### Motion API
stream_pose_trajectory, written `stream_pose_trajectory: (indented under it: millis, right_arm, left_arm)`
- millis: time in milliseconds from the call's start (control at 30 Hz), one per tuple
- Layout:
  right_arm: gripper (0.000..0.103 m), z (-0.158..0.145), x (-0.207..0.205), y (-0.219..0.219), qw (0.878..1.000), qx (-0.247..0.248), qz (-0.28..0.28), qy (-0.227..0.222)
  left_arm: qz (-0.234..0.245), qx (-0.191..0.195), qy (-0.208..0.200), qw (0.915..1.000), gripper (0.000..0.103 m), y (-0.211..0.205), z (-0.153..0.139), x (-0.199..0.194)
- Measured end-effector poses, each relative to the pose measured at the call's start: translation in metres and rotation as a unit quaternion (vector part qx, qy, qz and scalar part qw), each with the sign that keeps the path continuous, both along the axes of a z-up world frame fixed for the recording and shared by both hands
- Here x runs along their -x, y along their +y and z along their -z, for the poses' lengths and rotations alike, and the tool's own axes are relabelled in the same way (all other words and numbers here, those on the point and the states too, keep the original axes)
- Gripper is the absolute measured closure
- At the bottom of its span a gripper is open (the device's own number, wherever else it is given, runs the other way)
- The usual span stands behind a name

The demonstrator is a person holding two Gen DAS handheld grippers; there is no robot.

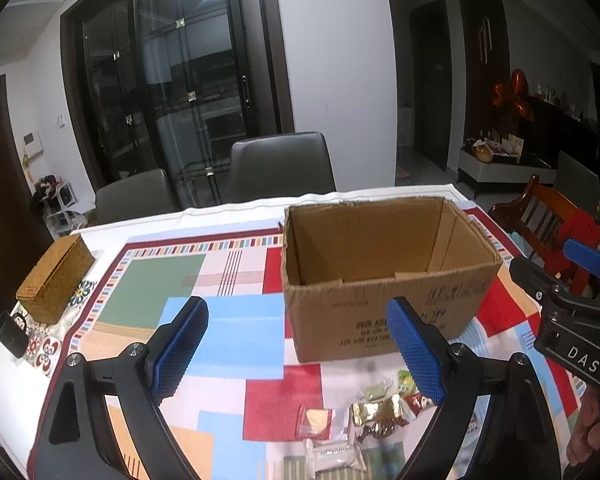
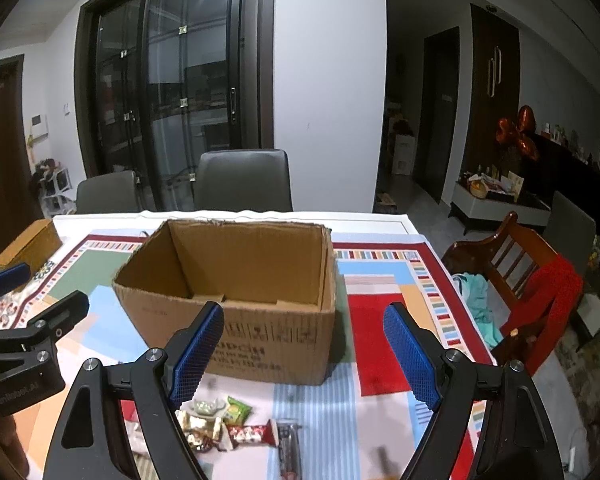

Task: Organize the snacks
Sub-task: 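Withdraw both tools from the box back toward the remaining snacks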

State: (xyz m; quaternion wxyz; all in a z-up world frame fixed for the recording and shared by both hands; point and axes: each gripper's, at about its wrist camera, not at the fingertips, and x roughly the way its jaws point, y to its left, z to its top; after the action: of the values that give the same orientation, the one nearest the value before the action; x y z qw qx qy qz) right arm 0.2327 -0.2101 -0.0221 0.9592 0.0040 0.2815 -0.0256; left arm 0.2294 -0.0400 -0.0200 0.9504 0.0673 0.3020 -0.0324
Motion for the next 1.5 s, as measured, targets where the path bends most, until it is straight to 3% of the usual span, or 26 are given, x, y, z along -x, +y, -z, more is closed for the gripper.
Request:
stream_pose_trajectory:
  millis: [1500]
  right_arm:
    - [0.02,0.069,0.037,0.003,0.998,0.001,0.004,0.056]
  left_arm:
    - [-0.013,0.014,0.047,0.9987,0.012,0.008,0.079,0.045]
